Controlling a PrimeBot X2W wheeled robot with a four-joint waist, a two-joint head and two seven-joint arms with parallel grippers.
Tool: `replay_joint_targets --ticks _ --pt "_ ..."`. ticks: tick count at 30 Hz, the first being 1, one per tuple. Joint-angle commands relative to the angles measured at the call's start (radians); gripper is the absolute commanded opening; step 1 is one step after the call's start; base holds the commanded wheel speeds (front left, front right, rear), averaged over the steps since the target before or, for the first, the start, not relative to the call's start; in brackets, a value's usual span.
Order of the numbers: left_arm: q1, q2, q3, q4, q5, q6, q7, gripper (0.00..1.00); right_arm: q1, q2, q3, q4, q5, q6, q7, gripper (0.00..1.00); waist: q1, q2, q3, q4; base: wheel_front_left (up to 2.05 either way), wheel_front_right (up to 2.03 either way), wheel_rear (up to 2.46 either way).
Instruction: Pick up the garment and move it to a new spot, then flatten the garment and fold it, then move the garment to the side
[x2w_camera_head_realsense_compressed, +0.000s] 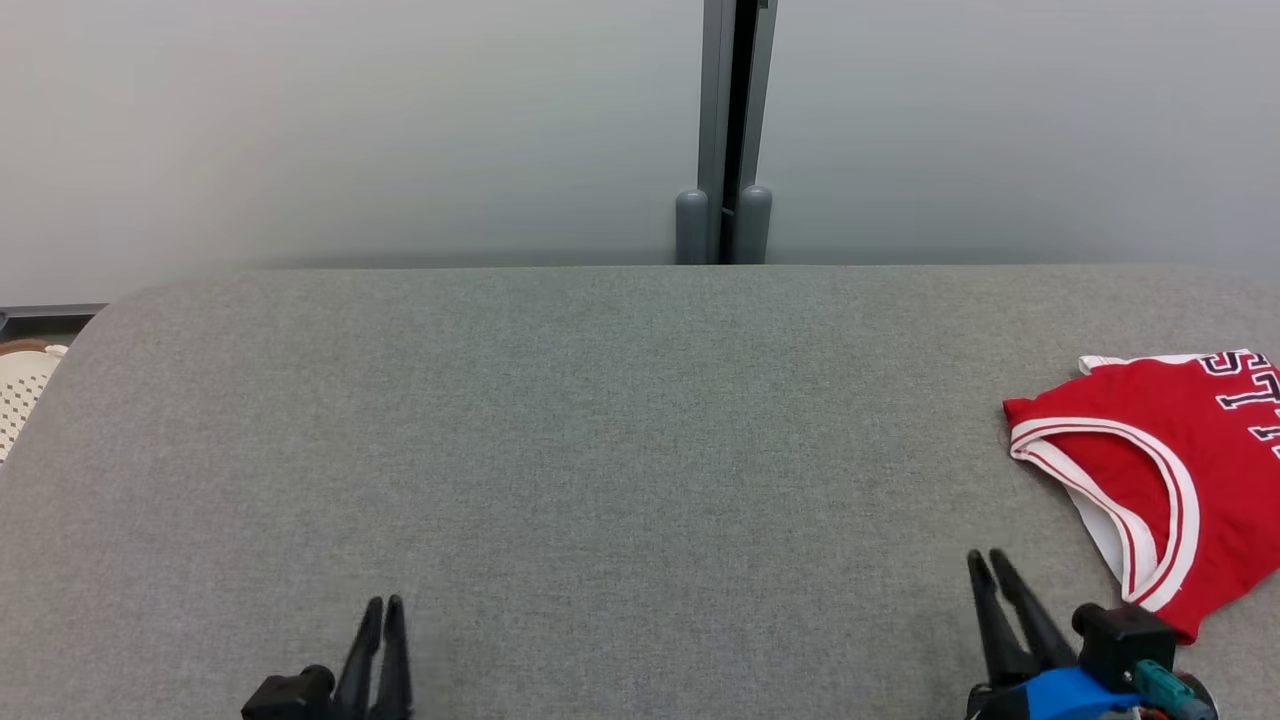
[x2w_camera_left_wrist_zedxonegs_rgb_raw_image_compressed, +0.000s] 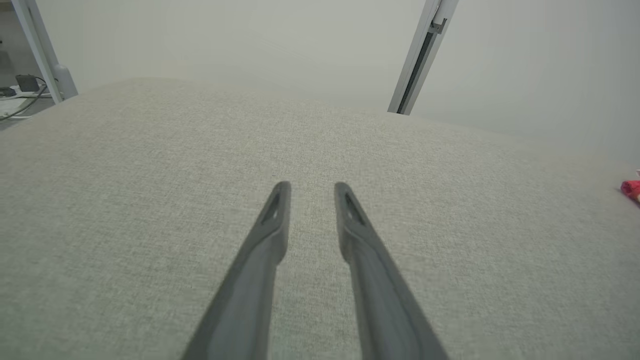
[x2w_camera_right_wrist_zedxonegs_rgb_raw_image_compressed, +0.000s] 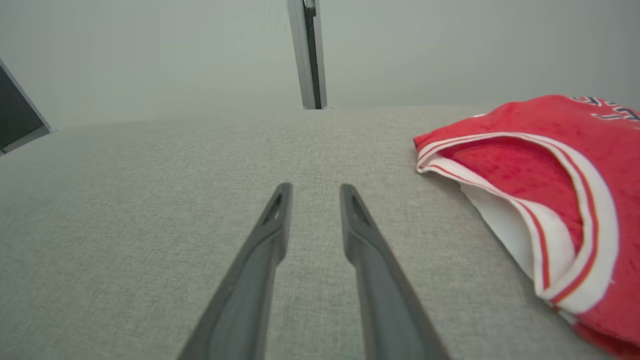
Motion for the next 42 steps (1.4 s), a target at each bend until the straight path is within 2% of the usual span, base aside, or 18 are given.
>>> replay_joint_targets --ticks 1,29,42 --pt "-0.001 -0.001 0.004 0.003 -0.010 -0.002 0.003 0.00 -0.001 0.000 -0.004 0.006 0.011 0.000 0.005 0.00 0.0000 0.0000 0.000 0.000 0.00 0.00 0.00" --pt "-0.059 -0.023 0.121 -0.041 -0.451 -0.063 0.135 0.00 -0.021 -0.001 -0.041 -0.061 0.536 0.000 0.134 0.00 0.0000 0.0000 -0.001 0.003 0.00 0.00 0.00" --pt "-0.080 -0.031 0.162 -0.057 -0.607 -0.086 0.181 0.00 -0.029 -0.001 -0.055 -0.084 0.720 0.000 0.180 0.00 0.0000 0.0000 -0.001 0.005 0.00 0.00 0.00"
